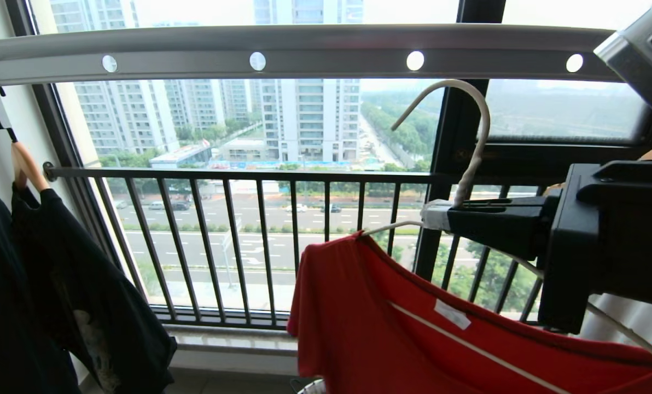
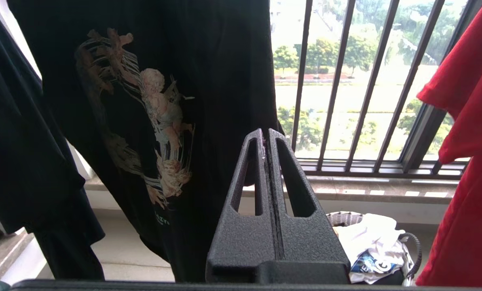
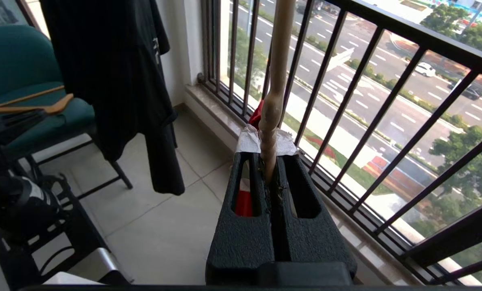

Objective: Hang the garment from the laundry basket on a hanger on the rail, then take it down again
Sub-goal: Take the clothes off the clothes rack

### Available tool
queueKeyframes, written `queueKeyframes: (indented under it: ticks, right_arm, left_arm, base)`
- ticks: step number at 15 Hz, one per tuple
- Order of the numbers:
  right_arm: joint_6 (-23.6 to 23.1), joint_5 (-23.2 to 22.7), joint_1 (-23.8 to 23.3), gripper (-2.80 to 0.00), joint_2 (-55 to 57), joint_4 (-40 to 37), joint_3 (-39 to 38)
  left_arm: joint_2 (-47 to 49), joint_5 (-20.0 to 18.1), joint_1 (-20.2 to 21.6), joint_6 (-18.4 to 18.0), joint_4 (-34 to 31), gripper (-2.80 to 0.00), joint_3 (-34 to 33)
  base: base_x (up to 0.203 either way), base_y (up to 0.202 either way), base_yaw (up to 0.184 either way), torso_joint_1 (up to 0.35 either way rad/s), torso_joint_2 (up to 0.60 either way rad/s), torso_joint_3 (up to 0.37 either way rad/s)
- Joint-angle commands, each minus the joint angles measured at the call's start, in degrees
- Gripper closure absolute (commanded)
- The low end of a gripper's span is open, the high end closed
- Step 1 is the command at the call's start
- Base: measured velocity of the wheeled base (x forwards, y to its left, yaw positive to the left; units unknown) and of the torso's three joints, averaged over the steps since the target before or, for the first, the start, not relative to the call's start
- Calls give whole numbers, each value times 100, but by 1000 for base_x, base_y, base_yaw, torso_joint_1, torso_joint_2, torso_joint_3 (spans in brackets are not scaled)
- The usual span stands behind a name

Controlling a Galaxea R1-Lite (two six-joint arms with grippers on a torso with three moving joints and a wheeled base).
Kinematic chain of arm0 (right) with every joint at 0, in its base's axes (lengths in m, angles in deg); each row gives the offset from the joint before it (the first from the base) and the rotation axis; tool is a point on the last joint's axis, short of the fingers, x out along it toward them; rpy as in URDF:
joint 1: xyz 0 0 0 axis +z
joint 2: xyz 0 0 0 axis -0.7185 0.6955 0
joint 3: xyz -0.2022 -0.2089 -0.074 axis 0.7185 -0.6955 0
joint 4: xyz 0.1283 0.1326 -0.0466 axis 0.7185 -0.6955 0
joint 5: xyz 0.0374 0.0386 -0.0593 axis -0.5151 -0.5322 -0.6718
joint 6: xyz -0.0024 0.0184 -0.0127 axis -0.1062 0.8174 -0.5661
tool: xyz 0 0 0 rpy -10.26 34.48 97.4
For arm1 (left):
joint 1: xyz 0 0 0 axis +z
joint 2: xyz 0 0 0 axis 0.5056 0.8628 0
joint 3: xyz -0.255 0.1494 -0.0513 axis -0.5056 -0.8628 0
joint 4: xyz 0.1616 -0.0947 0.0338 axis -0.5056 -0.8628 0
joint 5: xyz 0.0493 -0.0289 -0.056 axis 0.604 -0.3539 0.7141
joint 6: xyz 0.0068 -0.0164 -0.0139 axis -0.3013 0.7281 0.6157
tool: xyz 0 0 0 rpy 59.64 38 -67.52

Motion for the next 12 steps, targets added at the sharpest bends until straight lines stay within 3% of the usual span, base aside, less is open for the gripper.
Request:
queueKeyframes:
  ticks: [1, 5, 12]
  right_arm:
    - [9, -445, -40, 0, -98, 128, -137]
    - [-210, -1028, -195, 0, 66, 1247, -551]
    - [-203, -1064, -316, 0, 376, 1275, -574]
  left_arm:
    - [7, -2, 0, -1, 0, 0, 7]
    - [7, -2, 0, -1, 0, 0, 0]
    - [7, -2, 0, -1, 0, 0, 0]
  base:
    - [0, 0, 0, 0, 0, 0]
    - [0, 0, 0, 0, 0, 0]
    - [0, 0, 0, 0, 0, 0]
